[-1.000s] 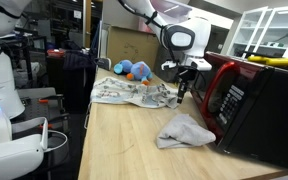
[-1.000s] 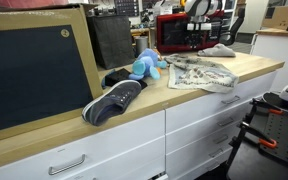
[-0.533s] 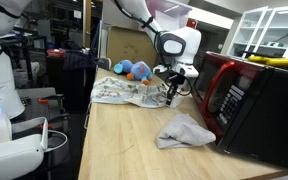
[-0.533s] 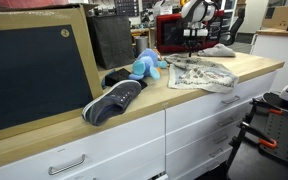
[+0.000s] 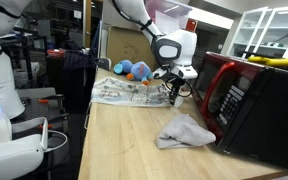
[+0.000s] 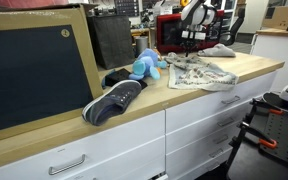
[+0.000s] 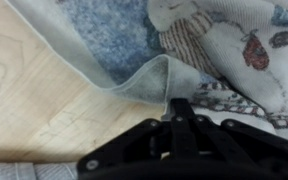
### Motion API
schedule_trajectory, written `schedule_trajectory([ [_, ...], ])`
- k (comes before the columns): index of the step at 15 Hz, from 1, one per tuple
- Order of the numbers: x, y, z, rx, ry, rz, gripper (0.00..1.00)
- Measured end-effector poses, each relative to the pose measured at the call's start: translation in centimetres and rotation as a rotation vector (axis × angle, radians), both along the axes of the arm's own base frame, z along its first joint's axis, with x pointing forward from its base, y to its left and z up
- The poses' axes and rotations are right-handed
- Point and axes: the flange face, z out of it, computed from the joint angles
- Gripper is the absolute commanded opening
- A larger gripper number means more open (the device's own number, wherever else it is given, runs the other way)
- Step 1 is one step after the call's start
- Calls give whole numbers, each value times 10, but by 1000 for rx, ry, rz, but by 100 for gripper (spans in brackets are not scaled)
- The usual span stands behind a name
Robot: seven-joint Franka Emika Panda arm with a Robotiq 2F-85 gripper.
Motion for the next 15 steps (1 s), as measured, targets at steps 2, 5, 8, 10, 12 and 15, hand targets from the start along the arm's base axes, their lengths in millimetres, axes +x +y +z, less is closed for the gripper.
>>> schedule_trajectory([
  [2,-1,-3,0,-26,-30,-5,0],
  [5,-3,-9,-1,-50,-52,-15,0],
  [8,-7,-17,-1,-74,-55,-19,0],
  [10,-9,-23,-1,-106,-46,-9,0],
  [12,-11,-30,-1,-151,-44,6,0],
  [15,-12,-40,-2,-227,-56,29,0],
])
